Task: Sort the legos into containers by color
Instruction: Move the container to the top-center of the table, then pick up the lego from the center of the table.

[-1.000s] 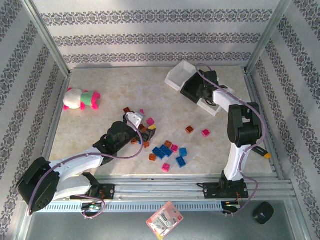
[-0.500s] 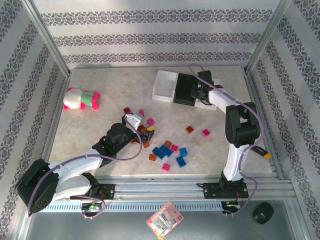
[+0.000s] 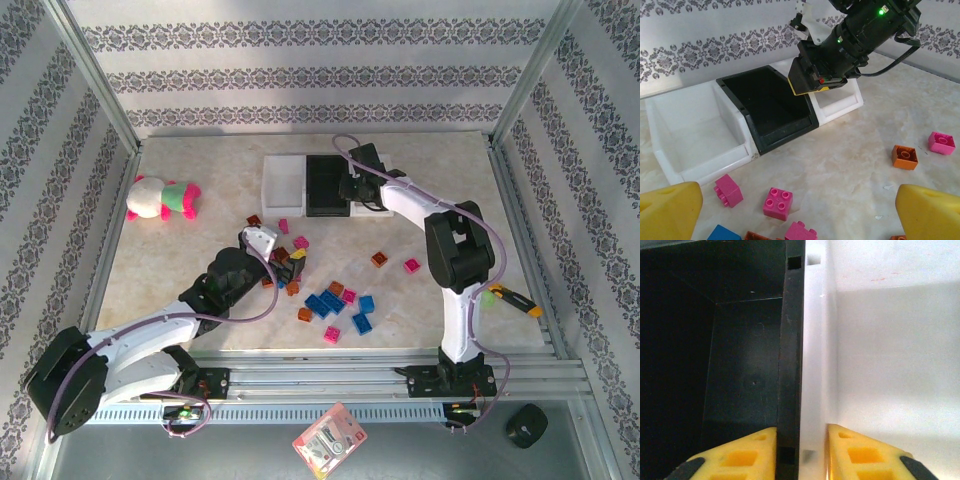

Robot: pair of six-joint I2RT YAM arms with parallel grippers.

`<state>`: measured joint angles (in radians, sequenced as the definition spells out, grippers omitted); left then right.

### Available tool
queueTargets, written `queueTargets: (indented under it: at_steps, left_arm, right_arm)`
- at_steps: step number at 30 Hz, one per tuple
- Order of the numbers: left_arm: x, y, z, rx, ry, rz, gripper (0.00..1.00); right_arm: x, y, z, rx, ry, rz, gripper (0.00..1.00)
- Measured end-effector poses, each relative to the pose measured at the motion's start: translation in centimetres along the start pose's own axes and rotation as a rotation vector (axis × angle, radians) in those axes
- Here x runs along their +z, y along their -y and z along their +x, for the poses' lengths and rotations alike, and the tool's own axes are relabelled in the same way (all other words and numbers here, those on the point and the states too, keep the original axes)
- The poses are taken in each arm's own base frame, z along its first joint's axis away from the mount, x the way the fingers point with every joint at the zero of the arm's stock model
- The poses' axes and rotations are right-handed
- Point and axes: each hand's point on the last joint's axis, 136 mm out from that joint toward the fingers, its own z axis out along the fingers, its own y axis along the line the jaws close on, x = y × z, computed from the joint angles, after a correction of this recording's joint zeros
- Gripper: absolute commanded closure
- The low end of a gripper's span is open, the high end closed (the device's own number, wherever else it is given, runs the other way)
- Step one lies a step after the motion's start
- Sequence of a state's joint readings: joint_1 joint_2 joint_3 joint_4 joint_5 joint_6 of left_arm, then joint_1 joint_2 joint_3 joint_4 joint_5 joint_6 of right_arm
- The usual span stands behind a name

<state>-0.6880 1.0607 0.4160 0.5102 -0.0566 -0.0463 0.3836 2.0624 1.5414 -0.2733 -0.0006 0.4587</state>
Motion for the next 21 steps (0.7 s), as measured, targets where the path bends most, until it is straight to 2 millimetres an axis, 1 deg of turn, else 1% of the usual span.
queueTargets:
  at_steps: [2,4,6,7,9,13,15,17,19,21]
  left_arm:
    - [-0.1,-0.1,0.3,-0.013,-0.014,-0.008,0.01]
    - [-0.1,-0.2,1.1,-0.013,-0.045,-0.010,0.01]
    - [-0.1,0.0,1.9,-0.003,-0.086,-0.002,0.01]
    - [-0.1,0.1,2.1,0.006,-0.099,0.009,0.01]
    - [-0.1,0.9,2.2,0.032,-0.110,0.057,0.01]
    - [-0.3,3.5,2.2,0.102,-0.111,0.208,0.01]
    - [-0.2,4.9,2.3,0.132,-0.117,0.295,0.01]
    - [0.0,6.4,2.3,0.151,-0.125,0.374,0.01]
    - [0.0,7.8,2.6,0.163,-0.131,0.444,0.01]
    - [0.0,8.9,3.3,0.170,-0.143,0.508,0.01]
  right_arm:
    - [-0.1,-0.4,0.0,-0.005,-0.007,-0.021,0.52]
    - [-0.5,-0.7,-0.1,-0.021,-0.004,-0.034,0.44]
    - [-1.7,-0.9,0.0,-0.050,0.002,-0.049,0.35]
    - [-2.6,-0.8,0.0,-0.065,0.008,-0.052,0.32]
    - [-5.3,-0.8,0.3,-0.104,0.026,-0.067,0.28]
    - [-11.2,-0.5,1.3,-0.194,0.075,-0.096,0.28]
    - [-13.4,0.1,2.6,-0.227,0.074,-0.097,0.28]
    - [-14.5,0.9,4.4,-0.249,0.041,-0.087,0.28]
    - [-14.7,2.0,6.7,-0.259,-0.029,-0.064,0.27]
    - [-14.4,3.3,9.6,-0.262,-0.131,-0.031,0.26]
